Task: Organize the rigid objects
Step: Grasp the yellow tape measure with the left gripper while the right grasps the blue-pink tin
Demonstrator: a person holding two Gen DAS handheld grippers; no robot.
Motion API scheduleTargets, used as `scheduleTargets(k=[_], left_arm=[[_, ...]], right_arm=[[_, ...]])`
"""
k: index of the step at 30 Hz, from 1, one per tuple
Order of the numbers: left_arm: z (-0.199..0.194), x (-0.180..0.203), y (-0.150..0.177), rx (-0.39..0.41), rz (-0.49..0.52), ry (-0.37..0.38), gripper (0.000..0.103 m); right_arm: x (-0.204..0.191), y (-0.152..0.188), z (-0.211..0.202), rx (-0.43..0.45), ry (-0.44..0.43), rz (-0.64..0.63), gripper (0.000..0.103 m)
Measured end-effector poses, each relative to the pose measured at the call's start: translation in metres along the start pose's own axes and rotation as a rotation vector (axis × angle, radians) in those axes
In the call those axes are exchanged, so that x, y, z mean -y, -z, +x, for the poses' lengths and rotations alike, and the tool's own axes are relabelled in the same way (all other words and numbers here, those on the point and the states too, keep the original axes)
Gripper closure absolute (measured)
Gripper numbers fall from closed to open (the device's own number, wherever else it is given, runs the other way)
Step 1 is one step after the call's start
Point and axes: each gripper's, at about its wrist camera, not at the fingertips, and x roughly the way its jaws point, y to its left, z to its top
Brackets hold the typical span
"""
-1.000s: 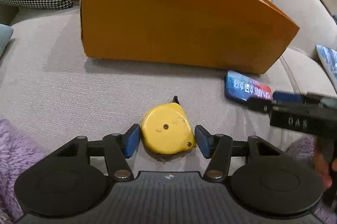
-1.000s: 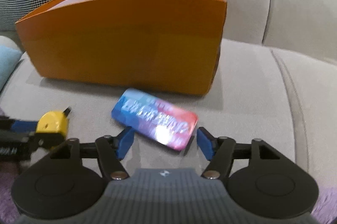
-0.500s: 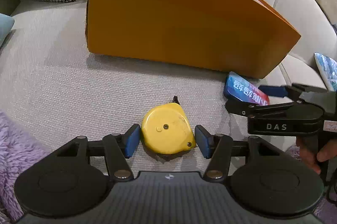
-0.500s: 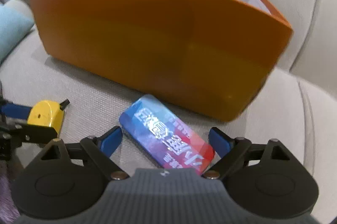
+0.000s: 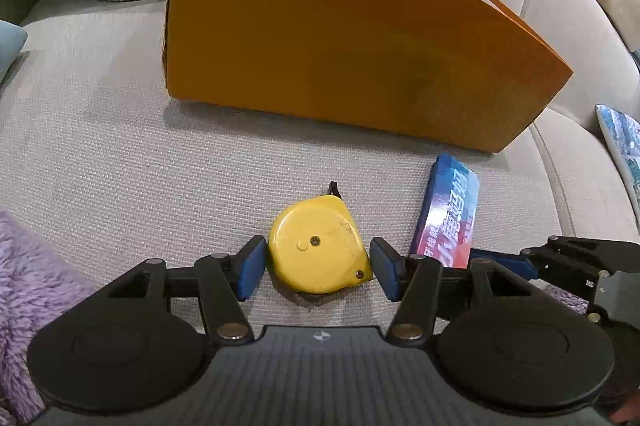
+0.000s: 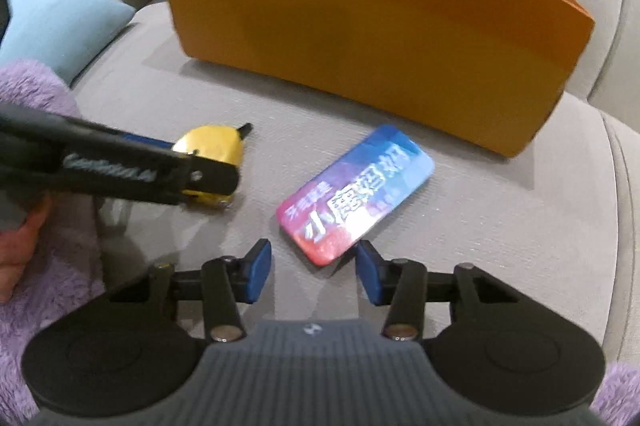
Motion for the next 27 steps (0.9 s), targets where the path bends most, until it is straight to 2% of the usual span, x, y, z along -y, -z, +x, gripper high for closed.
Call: scheduleTargets(k=[2,5,11,14,18,22,24,26,27], left_arm=[[0.001,-0.001,0.000,-0.002,-0.005,0.002,0.037],[0.002,-0.002,-0.001,-0.002,-0.012,0.005,0.038],[0.003,-0.001,-0.002,0.010,-0.005,-0.001,0.038],[0.003,0.003,-0.002,0.029,0.023,-0.016,0.039],[0.007,0.008,-0.002,0.041,0.064,-0.038,0.039],[0.012,0.013,-0.002,0.041,0.100,-0.059,0.039],[0.015,0.017,-0.002,0.031,0.123,-0.073,0.038],[0.016,0.022,-0.001,0.025,0.153,-0.092,0.035],[0.016,0.024,0.000,0.021,0.164,-0.104,0.030]], right_arm=[[0.005,0.000,-0.003,0.021,0.033,0.028,0.048],[0.022,0.000,-0.007,0.046,0.026,0.155,0.040],[0.050,-0.009,-0.003,0.066,-0.007,0.373,0.035],[0.056,-0.011,0.005,0.045,-0.037,0.459,0.035],[0.041,-0.014,0.012,0.047,0.026,0.361,0.033],[0.041,-0.011,0.018,0.060,0.054,0.324,0.033],[0.039,-0.010,0.020,0.064,0.070,0.300,0.036],[0.034,-0.009,0.020,0.068,0.093,0.269,0.044],[0.035,-0.006,0.018,0.075,0.091,0.261,0.045]])
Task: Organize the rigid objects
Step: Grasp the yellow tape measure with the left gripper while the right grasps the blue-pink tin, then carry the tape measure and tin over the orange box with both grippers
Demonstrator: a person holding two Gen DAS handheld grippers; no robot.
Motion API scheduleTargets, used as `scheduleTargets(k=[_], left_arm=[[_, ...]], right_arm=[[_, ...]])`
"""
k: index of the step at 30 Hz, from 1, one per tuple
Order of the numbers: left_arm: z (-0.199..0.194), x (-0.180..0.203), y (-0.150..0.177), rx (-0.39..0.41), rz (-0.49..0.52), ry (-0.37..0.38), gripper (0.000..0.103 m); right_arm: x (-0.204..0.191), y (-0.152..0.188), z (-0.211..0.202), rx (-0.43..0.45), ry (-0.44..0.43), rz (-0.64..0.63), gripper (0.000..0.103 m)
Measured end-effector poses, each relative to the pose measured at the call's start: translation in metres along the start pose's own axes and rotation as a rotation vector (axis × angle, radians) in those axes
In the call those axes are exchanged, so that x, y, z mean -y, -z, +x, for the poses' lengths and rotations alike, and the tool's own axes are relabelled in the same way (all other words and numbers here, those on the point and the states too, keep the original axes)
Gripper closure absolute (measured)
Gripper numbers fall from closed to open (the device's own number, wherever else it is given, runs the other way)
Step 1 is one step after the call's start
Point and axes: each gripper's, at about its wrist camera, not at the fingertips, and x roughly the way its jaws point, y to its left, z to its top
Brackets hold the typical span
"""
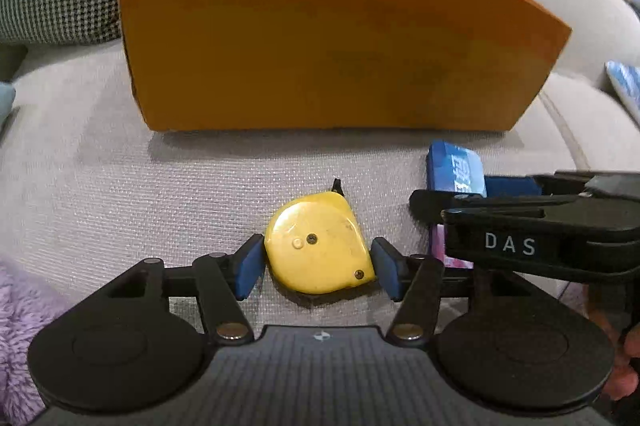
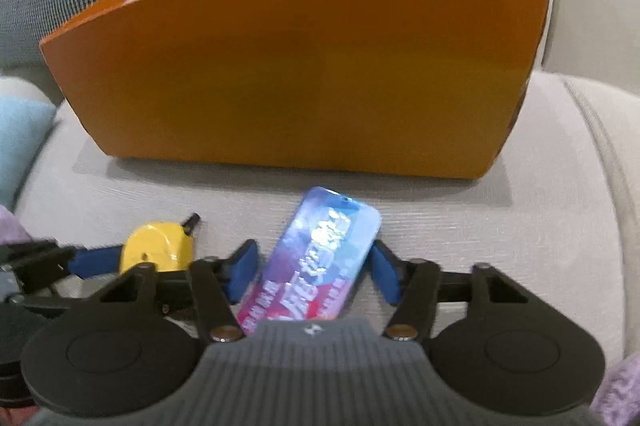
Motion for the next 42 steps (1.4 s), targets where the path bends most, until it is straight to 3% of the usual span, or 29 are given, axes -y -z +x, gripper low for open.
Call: scheduleTargets(k=[5,6,8,13,24,33,42], left_arm=[[0.000,0.004,0.003,-0.019,0.022,-0.017,0.031],[-0.001,0.003,0.003,-0.018,0.021,-0.012,0.040],[-0.002,0.001,0.004,-0.012,0.009,-0.013,0.043],[-0.008,-0.013,0.003,0.008,-0.069,0.036,0.044],[-0.050,-0.035,0.006,0.116,-0.146,0.125,0.044],[-0.091,-0.048,-0.023,0.241,-0.168,0.142,0.044],[-0.112,-0.045,-0.069,0.295,-0.117,0.156,0.044]], right_arm=[[0.004,0.008,-0.006,0.004,0.001,-0.018,0.050],[0.004,0.008,-0.006,0.003,0.001,-0.016,0.050],[0.005,0.007,-0.006,0.002,-0.005,-0.003,0.052],[0.015,0.012,-0.022,-0.003,-0.050,0.048,0.055],[0.027,0.005,-0.068,0.101,-0.101,0.111,0.055],[0.016,-0.027,-0.089,0.164,-0.159,0.114,0.055],[0.016,-0.069,-0.094,0.143,-0.231,0.149,0.055]])
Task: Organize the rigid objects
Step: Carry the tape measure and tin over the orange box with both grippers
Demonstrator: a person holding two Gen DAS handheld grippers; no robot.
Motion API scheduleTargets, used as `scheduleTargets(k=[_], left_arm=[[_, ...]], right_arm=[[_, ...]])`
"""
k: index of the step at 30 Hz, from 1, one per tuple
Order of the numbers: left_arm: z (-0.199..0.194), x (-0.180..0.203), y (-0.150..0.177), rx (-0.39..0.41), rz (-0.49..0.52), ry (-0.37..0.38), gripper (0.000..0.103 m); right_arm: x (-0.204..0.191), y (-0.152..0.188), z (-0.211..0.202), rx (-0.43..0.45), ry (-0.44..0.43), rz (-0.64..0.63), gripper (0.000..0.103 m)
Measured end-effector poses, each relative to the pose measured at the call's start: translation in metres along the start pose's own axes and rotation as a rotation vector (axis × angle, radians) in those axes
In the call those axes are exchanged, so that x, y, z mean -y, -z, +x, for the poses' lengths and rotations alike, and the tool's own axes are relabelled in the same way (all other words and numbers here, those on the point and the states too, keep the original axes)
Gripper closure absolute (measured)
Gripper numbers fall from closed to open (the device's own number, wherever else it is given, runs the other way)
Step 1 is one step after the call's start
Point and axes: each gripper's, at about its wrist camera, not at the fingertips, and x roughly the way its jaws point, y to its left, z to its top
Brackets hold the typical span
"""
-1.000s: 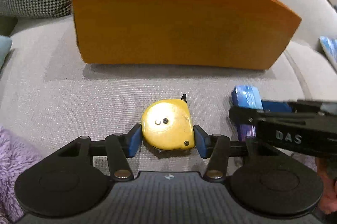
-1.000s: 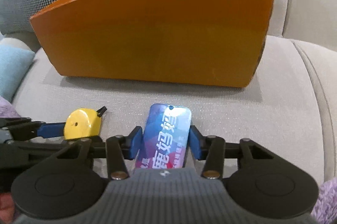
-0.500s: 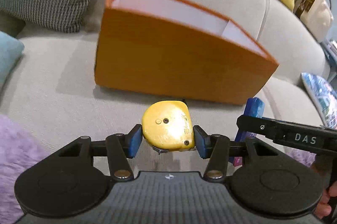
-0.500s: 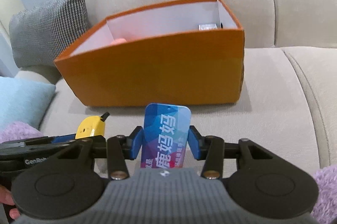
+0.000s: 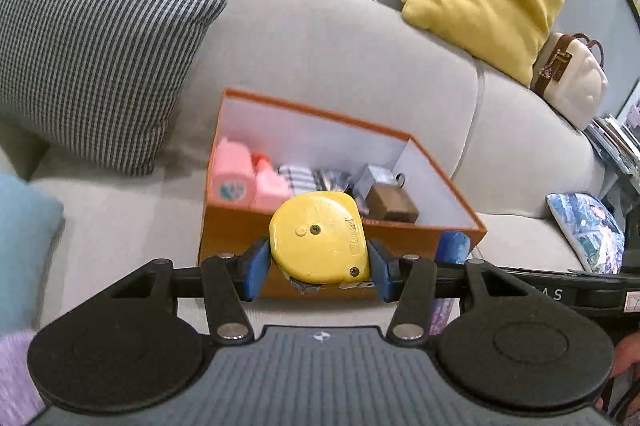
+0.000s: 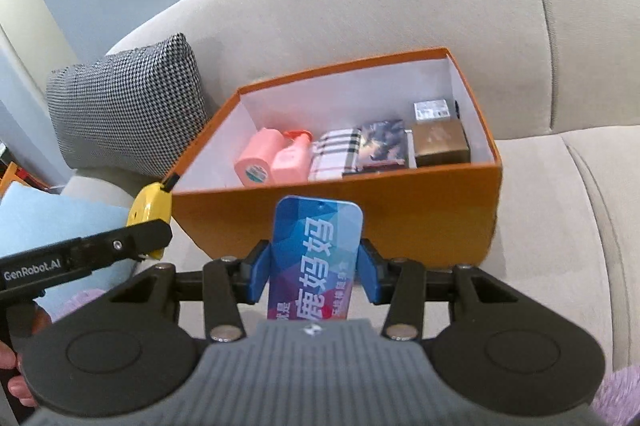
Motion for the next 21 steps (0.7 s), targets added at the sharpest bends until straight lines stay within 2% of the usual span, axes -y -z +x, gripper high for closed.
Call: scheduleTargets(k=[4,7,11,16,21], left_arm=[[0.006,0.001,-0.020,-0.002,0.008,0.016,0.044],[0.015,0.002,-0.040,-0.009,0.041,0.001,0.044],[0.034,-0.004,-0.063,-0.057,0.050,0.005,0.044],[0.062,-0.015,-0.077,-0.105,0.097,-0.009,0.044],[0.090,-0.023,-0.073,-0.170,0.190,-0.007,0.044]], right_arm=[[-0.005,-0.022,-0.002,0.012,-0.032,0.004,0.055],[-0.012,-0.047,-0.001,0.044,-0.037,-0.032,0.055],[-0.016,-0.084,0.018,0.055,-0.042,-0.025,0.055],[-0.004,-0.110,0.066,-0.043,-0.044,0.071,0.055],[-0.001,-0.104,0.122,-0.222,-0.005,0.065,0.055]])
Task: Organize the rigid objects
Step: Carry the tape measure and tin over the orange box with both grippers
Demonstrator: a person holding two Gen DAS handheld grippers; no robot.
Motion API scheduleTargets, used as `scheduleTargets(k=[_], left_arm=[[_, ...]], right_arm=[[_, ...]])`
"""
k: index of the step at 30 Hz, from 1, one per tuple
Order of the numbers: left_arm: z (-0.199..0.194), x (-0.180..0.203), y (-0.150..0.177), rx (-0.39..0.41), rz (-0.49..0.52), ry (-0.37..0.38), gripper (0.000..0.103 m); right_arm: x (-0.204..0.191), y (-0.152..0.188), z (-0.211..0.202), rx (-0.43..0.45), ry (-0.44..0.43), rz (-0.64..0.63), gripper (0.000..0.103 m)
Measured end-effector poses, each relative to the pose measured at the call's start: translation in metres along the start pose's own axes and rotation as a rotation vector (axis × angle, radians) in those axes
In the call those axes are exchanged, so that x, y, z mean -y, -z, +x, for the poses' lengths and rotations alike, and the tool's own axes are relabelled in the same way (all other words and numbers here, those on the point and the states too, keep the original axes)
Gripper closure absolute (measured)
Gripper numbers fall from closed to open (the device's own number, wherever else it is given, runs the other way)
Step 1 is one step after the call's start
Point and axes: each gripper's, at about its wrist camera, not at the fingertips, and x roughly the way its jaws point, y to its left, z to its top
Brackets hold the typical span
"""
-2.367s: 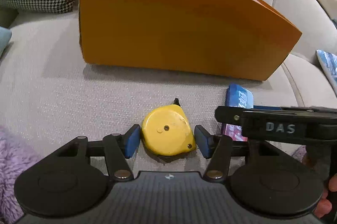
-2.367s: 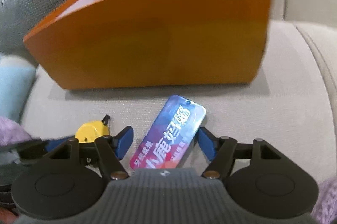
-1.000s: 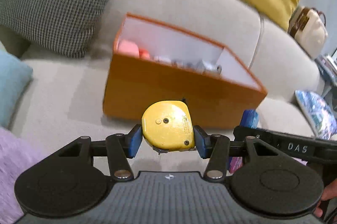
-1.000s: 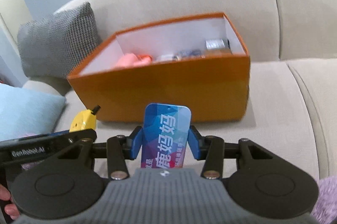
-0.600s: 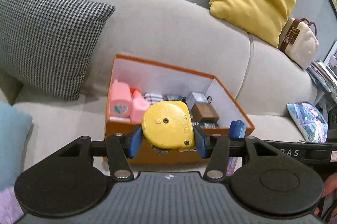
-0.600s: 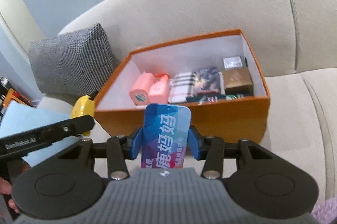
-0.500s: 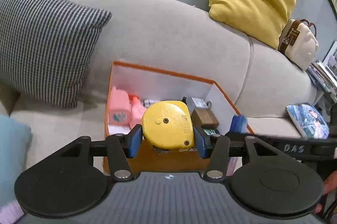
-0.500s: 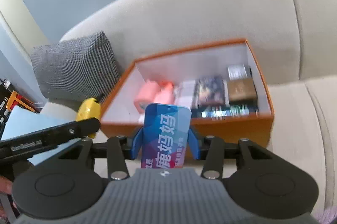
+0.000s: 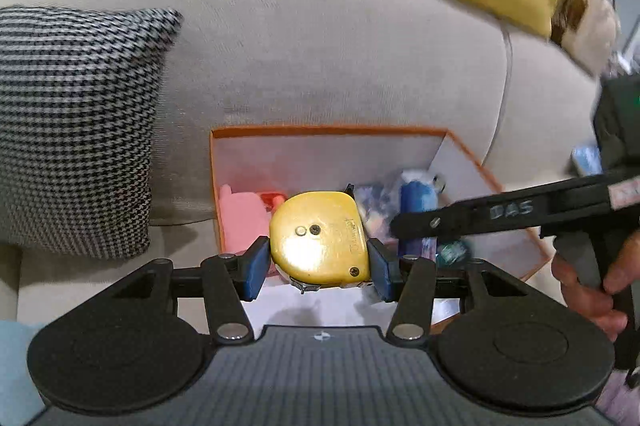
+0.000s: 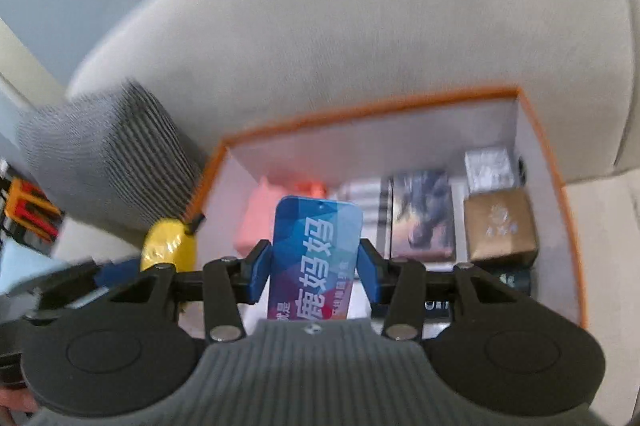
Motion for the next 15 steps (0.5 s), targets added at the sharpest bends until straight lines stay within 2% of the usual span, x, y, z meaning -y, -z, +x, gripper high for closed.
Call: scheduleTargets(k=[7,10,15], left_arm=[[0.024,-0.005,0.007,-0.084,0.107,0.004,0.044],[0.028,-0.005,0.007,-0.087,0.129,0.007,0.044],[0.036,-0.002,0.006,-0.104,0.168,-0.003,0.044]], right_arm=[[0.001,0.010,0.053,-0.221,0.025,-0.047,0.055],[-0.001,0.010,0.066,-0.259,0.045,-0.068,0.055],[-0.005,0.004,0.078,-0.299,0.031,-0.070,0.055]])
